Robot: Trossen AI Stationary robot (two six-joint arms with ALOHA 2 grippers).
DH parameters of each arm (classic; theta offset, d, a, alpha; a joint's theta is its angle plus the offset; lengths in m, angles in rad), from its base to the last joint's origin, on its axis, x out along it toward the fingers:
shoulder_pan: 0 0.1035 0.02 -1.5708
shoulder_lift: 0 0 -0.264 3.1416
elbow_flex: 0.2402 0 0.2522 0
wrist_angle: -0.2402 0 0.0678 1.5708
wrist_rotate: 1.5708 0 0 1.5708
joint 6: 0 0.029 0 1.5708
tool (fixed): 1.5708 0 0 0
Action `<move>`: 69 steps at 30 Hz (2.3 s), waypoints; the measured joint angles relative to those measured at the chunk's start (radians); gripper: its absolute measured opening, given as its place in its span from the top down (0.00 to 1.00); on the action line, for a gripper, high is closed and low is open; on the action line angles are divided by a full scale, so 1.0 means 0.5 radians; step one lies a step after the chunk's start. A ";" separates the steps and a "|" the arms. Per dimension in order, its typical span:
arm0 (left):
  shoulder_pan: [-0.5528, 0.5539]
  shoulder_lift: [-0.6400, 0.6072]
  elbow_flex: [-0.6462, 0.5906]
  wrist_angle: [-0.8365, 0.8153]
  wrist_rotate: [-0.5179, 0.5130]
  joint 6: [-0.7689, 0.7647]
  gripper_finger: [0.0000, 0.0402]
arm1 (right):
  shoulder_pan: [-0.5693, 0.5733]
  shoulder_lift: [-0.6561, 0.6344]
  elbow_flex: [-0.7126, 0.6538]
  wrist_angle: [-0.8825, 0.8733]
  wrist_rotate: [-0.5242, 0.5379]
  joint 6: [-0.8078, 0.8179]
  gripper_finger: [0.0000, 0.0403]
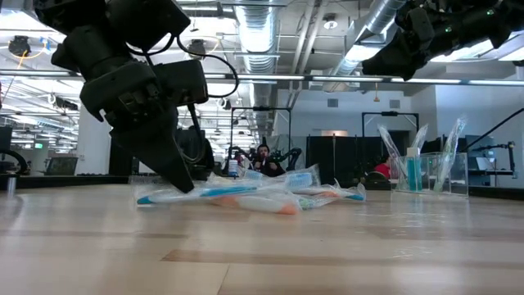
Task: Pick & Place toothbrushing station
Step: Put the blue toothbrush into the transparent organizer
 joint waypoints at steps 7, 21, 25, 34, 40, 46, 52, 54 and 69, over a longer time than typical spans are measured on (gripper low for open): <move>0.000 -0.002 0.000 0.009 -0.001 -0.004 1.00 | 0.000 0.000 0.000 -0.001 0.001 -0.001 0.67; 0.009 -0.011 0.000 0.389 -0.181 0.121 1.00 | 0.000 0.000 0.000 -0.001 -0.005 0.000 0.67; 0.023 -0.040 -0.001 0.507 -0.348 0.198 1.00 | 0.000 0.000 0.000 -0.001 -0.009 0.000 0.67; 0.126 -0.130 -0.002 0.846 -0.490 0.438 1.00 | 0.056 0.000 0.000 0.005 -0.014 -0.001 0.67; 0.212 -0.157 0.001 1.168 -0.484 0.634 1.00 | 0.094 0.001 0.000 0.011 -0.014 -0.005 0.67; 0.301 -0.157 0.001 1.474 -0.396 0.784 1.00 | 0.095 0.001 0.000 0.015 -0.014 -0.004 0.67; 0.412 -0.157 0.001 1.773 -0.200 0.789 1.00 | 0.095 0.001 0.000 0.106 -0.156 0.002 0.67; 0.450 -0.157 0.001 1.853 -0.149 0.789 1.00 | 0.095 0.001 0.000 0.170 -0.208 0.016 0.67; 0.541 -0.156 0.160 1.979 -0.019 0.987 1.00 | 0.204 0.081 0.000 0.438 -0.231 -0.002 0.67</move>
